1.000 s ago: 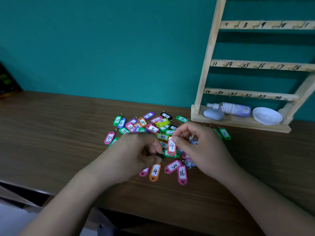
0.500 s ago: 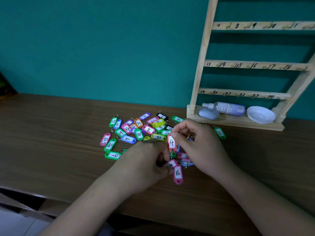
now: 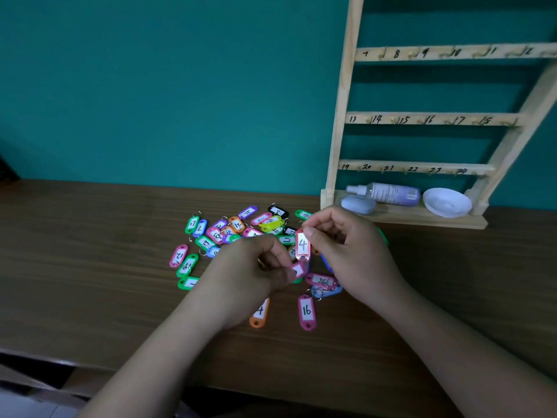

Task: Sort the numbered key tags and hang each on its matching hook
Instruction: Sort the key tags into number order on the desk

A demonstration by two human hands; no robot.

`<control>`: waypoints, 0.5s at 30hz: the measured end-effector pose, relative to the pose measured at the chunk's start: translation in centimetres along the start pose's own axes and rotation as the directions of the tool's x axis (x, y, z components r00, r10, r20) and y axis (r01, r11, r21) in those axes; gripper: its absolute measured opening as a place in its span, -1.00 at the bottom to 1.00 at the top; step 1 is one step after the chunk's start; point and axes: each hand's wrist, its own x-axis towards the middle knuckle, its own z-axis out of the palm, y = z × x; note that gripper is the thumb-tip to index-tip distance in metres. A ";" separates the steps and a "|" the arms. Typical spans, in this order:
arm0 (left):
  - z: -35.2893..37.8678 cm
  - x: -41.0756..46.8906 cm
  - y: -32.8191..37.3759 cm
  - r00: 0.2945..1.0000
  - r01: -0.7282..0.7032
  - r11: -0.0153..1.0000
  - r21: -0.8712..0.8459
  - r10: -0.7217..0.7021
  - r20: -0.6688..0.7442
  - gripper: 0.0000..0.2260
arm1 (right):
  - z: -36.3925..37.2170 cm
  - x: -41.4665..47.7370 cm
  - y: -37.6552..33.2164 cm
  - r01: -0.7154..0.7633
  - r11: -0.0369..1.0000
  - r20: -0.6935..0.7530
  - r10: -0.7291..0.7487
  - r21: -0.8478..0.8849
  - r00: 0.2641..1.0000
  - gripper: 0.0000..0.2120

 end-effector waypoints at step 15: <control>6.4 3.4 5.7 0.996 -0.079 0.979 -0.190 0.084 0.021 -0.83 | -12.4 1.4 8.0 -0.136 0.946 -0.108 0.109 -0.295 0.988 -0.87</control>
